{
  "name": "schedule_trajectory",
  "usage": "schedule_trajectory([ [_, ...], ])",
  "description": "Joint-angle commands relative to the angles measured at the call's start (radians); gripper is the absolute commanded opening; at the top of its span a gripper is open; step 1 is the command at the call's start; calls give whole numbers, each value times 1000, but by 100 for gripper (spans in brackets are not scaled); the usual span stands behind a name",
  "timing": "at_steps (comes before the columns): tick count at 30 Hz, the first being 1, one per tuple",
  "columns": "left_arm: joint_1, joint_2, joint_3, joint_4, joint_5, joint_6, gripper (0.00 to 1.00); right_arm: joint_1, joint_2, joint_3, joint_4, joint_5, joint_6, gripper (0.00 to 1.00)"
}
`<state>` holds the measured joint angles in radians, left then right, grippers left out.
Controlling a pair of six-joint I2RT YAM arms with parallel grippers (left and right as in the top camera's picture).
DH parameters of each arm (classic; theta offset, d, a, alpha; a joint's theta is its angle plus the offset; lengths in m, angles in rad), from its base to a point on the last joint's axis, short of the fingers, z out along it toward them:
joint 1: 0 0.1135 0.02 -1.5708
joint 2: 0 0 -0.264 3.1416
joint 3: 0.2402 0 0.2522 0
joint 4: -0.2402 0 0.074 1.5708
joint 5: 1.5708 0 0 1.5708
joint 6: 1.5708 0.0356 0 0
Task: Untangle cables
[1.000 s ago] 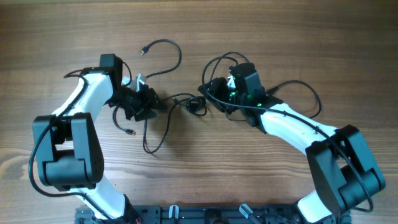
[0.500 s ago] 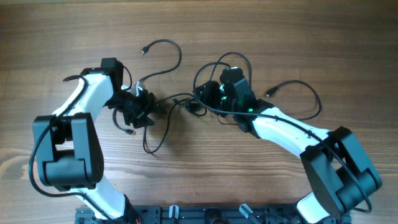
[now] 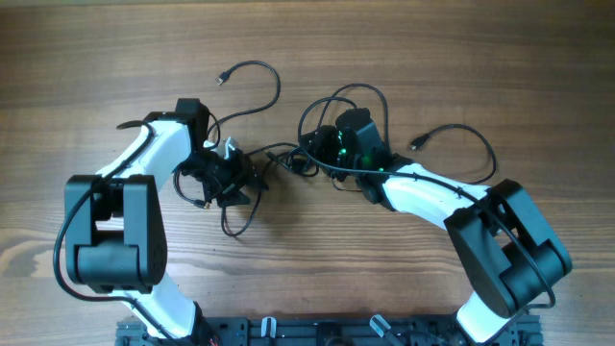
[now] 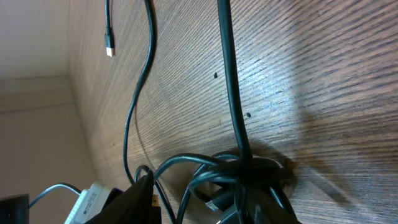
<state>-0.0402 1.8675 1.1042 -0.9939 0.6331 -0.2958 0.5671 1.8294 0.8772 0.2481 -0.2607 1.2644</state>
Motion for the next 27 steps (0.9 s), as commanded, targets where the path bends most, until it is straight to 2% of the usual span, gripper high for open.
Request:
schedule_trajectory([
  [1,-15,-22,-7,2,8,-5,45,10,32,-4,0,10,21,45],
  [6,-22,-22,-7,6,-3,-4,19,13,32,-4,3,3,74,45],
  [11,-28,-22,-7,14,-6,-2,6,22,32,-4,-2,-6,82,44],
  [18,-55,-22,-7,44,-26,20,4,76,32,-4,1,2,124,44],
  [21,-74,-22,-7,48,-26,57,4,81,32,-4,0,47,124,44],
  [27,-112,-22,-7,51,-59,56,4,82,34,-4,0,122,124,44],
])
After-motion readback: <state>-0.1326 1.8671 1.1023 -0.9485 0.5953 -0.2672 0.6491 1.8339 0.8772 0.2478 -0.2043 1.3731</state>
